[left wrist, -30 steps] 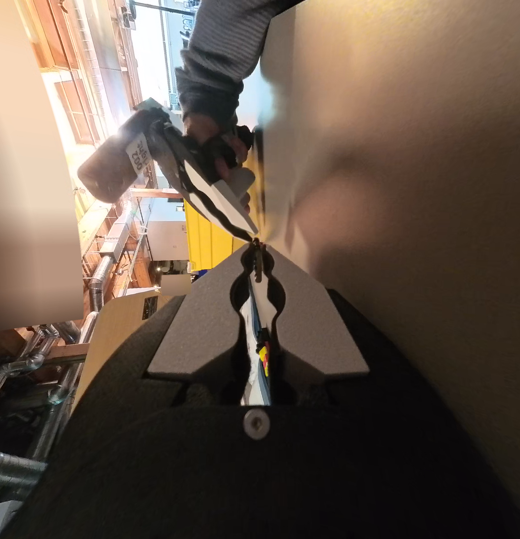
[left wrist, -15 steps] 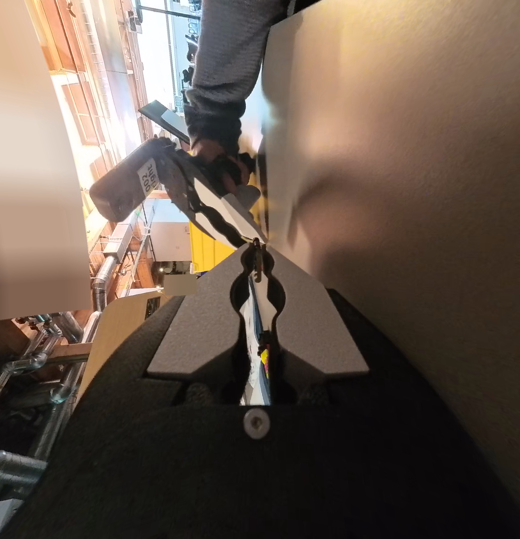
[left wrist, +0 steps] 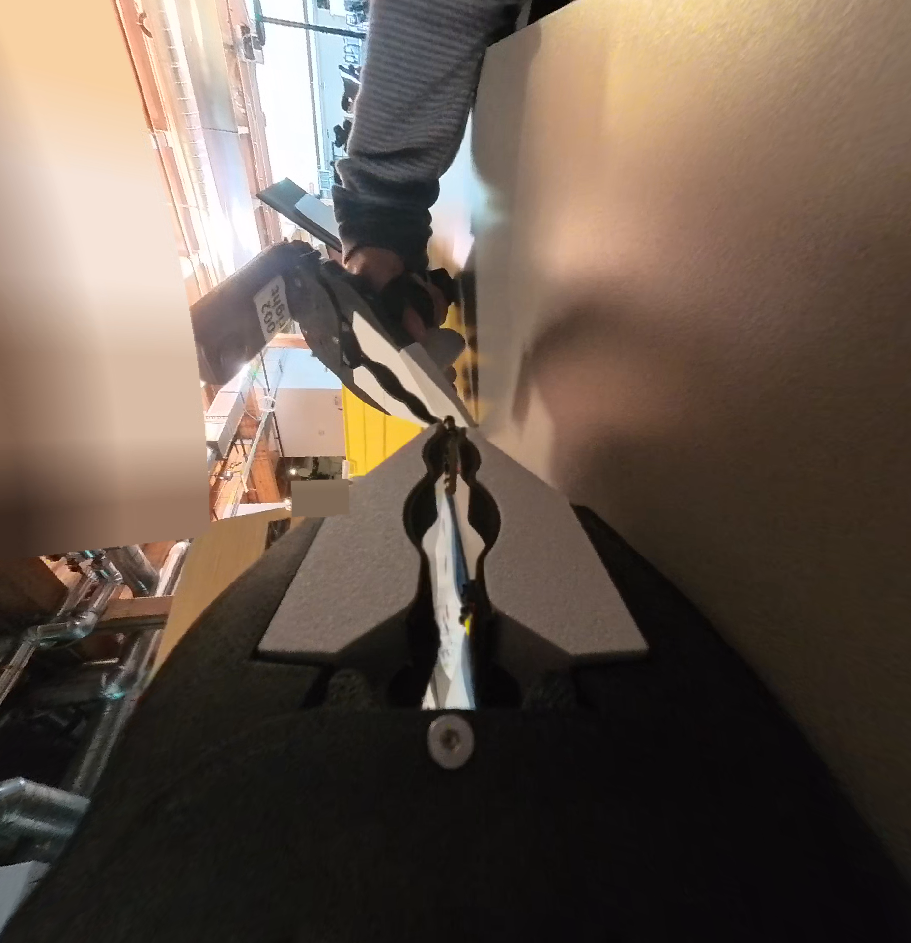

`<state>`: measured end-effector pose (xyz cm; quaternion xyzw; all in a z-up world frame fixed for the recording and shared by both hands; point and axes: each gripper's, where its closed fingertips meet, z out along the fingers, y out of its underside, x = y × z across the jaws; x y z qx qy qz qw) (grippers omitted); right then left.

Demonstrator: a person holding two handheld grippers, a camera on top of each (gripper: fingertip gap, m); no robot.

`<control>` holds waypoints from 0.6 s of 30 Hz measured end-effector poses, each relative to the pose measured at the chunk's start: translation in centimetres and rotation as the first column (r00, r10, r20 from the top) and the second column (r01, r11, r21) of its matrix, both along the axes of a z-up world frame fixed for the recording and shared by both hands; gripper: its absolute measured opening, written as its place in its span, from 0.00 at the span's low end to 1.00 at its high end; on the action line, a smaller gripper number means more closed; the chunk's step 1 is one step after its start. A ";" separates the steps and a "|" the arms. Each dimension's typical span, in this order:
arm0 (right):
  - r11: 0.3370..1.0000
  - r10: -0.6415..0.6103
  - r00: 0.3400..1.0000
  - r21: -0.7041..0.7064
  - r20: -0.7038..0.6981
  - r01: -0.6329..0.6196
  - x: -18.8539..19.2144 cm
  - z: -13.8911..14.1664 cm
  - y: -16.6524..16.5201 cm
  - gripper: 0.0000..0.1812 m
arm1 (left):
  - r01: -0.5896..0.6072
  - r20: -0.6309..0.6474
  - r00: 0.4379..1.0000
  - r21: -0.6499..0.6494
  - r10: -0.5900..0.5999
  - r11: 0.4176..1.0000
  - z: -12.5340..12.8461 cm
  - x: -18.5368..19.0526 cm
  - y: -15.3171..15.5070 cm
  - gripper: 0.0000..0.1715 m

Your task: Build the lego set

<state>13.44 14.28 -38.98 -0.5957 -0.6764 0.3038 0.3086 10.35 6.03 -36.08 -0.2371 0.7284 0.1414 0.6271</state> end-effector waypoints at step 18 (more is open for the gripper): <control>0.956 0.276 0.942 -0.048 -0.190 -0.289 -4.8 5.3 -7.4 0.03 | 0.057 0.060 0.996 0.076 -0.062 0.995 1.6 0.5 -0.8 0.02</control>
